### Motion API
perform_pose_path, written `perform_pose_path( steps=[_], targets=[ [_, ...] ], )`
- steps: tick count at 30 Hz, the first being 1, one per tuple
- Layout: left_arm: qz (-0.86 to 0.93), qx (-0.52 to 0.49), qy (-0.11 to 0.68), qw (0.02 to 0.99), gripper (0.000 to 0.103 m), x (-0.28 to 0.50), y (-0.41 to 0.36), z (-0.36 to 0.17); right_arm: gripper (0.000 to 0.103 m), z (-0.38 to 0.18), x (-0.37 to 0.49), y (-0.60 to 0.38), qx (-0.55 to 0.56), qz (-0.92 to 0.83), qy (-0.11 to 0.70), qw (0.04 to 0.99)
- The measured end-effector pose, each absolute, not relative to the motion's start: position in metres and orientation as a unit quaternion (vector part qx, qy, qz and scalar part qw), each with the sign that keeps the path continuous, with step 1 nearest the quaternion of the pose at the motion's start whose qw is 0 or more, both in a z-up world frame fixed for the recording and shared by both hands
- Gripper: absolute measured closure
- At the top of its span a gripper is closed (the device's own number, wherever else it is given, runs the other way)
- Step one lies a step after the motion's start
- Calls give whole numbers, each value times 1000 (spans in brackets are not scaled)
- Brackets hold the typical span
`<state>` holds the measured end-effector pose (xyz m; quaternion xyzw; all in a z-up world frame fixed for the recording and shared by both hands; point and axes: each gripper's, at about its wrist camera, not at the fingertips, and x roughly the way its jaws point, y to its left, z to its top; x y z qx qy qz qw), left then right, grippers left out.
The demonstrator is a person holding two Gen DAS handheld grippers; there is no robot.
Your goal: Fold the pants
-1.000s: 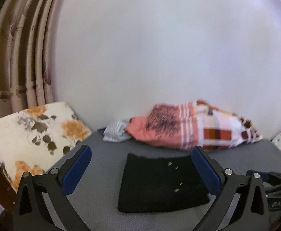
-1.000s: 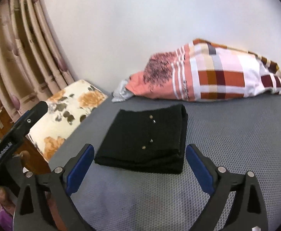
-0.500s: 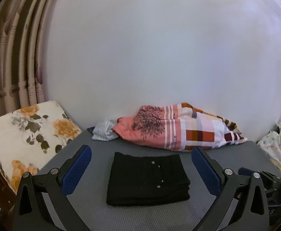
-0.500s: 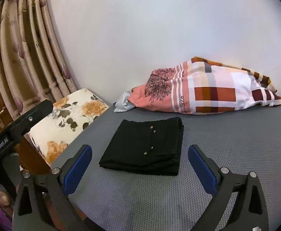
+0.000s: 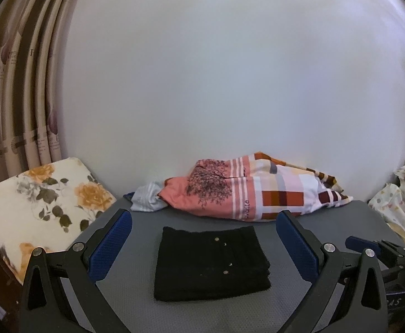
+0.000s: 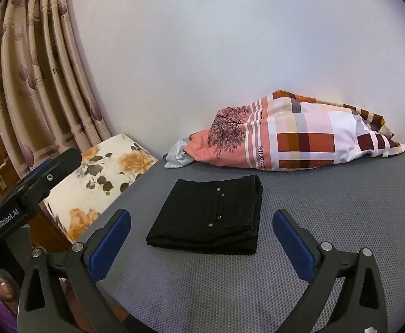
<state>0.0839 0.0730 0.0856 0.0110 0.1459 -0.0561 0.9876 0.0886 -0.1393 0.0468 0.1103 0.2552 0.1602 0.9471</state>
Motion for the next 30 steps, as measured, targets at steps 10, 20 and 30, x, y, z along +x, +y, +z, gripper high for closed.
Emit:
perform_pose_path(
  steps=[10, 20, 30],
  targets=[
    [-49, 17, 148, 988, 0, 81, 71, 82, 0, 44, 86, -137, 108, 157, 259, 947],
    [-53, 16, 163, 985, 0, 88, 69, 75, 0, 42, 87, -136, 106, 159, 267, 944],
    [-45, 0, 182, 982, 0, 98, 75, 65, 0, 40, 87, -136, 97, 149, 269, 947]
  ],
)
